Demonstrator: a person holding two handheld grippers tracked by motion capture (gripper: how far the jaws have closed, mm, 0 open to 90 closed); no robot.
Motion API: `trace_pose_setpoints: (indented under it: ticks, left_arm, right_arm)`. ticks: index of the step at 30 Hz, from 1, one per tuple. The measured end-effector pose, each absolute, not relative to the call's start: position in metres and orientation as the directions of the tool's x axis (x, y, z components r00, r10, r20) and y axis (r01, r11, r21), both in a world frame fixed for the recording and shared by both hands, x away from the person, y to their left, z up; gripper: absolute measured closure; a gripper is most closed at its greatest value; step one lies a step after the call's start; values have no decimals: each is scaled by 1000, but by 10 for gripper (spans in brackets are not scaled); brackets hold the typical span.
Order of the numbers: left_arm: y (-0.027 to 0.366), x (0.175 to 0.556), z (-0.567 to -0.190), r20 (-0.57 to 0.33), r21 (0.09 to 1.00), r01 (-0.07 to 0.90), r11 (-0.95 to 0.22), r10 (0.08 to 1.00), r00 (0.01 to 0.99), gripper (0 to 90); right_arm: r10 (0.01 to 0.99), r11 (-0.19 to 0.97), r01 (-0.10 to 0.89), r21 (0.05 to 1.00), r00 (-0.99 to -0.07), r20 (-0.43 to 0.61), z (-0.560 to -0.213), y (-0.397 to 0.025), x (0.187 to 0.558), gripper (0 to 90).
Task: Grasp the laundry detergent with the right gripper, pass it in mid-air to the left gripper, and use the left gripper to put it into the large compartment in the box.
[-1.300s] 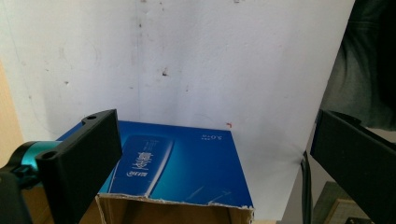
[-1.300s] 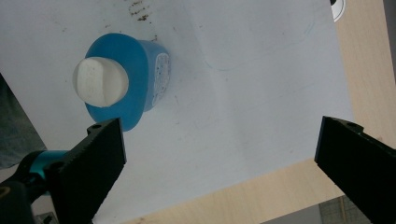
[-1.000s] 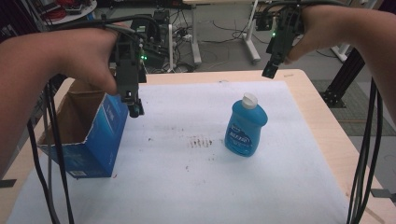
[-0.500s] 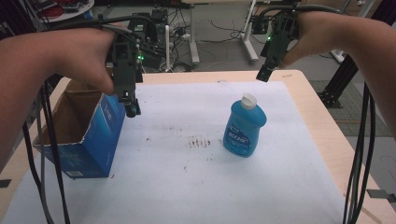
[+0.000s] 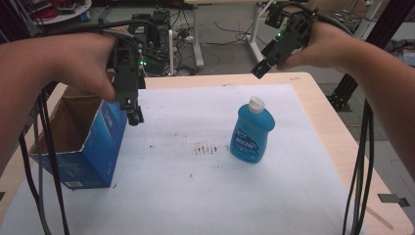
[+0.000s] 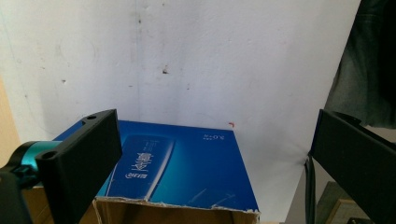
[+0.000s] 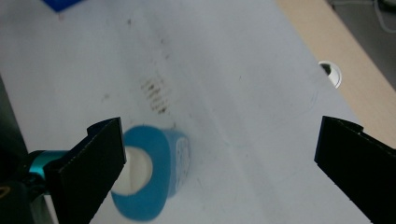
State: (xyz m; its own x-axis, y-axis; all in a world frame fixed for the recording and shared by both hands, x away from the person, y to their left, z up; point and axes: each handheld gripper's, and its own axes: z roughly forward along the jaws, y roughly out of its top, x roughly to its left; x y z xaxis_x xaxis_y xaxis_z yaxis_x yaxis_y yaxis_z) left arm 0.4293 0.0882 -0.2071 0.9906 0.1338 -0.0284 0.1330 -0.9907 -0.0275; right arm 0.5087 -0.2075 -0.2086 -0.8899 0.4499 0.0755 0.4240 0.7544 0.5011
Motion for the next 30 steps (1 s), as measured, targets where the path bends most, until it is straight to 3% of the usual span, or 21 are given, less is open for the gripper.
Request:
trace_pose_setpoints:
  ticks: [4,13,30]
  left_arm:
    - [88,427,-207,-28,-27,131,-991,132,991,19]
    - [81,421,-206,-29,-27,110,-994,111,993,19]
    - [81,416,-207,-26,-27,102,-994,102,994,19]
  right_arm:
    - [509,659,459,595,-855,96,-217,-221,503,10]
    - [586,529,482,698,-803,110,-238,-265,480,9]
    - [575,451,455,768,-806,140,-284,-310,409,9]
